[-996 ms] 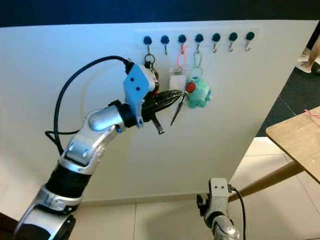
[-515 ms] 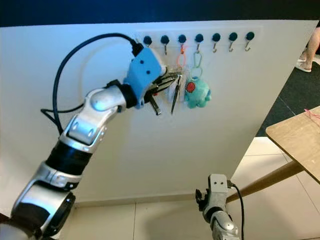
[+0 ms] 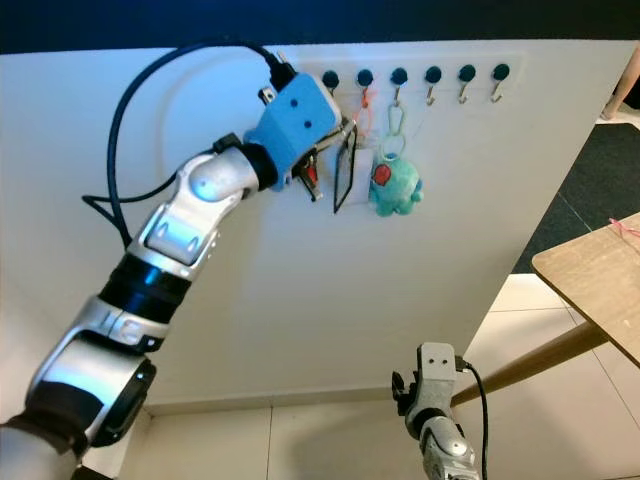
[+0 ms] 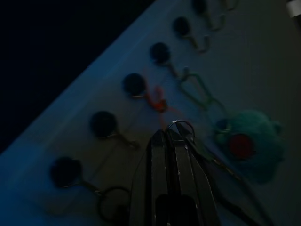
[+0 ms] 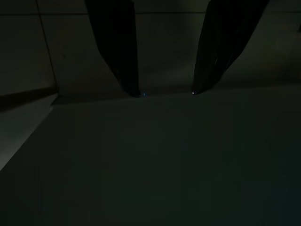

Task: Hang keys on a hook

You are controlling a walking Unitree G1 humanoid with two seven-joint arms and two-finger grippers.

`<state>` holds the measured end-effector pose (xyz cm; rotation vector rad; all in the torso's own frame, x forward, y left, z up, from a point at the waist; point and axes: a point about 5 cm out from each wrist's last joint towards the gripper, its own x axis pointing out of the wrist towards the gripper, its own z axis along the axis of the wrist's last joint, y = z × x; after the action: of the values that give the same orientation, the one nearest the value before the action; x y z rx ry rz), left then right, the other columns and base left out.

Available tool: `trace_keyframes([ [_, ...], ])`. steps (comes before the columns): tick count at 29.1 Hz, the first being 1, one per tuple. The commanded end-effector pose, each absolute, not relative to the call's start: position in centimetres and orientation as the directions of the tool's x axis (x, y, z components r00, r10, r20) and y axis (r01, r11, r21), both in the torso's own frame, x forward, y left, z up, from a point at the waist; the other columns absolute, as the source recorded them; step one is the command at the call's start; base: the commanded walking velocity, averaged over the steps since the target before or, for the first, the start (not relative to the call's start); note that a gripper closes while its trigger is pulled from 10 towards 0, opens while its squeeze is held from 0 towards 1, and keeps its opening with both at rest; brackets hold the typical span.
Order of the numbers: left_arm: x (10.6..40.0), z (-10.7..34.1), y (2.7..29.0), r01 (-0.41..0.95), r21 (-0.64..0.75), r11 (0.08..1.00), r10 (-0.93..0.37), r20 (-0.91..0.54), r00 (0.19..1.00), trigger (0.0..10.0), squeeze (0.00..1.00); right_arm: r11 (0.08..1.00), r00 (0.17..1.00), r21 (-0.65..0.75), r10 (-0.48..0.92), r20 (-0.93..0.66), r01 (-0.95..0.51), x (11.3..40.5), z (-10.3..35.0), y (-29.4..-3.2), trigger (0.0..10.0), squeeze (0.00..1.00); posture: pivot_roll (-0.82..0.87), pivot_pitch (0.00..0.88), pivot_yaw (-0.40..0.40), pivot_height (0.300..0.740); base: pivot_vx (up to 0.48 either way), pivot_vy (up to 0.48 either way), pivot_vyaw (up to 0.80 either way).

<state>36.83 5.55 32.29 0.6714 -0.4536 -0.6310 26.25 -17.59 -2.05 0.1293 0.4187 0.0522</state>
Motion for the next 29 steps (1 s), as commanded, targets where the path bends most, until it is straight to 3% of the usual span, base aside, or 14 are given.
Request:
trace_keyframes([
  [1, 36.9, 32.6, 5.2, 0.371, 0.693, 0.618, -0.660, 0.202, 0.723, 10.0, 0.00, 0.989, 0.920, 0.145, 0.069, -0.385, -0.014, 26.4, -1.8, -17.5, 10.0, 0.00, 0.01, 0.060, 0.032, 0.740, 0.000, 0.000, 0.00],
  [29, 38.3, 33.3, 3.1, 0.325, 0.714, 0.620, -0.657, 0.247, 0.712, 10.0, 0.00, 0.989, 0.916, 0.147, 0.061, -0.397, -0.002, 26.4, -2.0, -17.4, 10.0, 0.00, 0.01, 0.058, 0.044, 0.740, 0.000, 0.000, 0.00],
])
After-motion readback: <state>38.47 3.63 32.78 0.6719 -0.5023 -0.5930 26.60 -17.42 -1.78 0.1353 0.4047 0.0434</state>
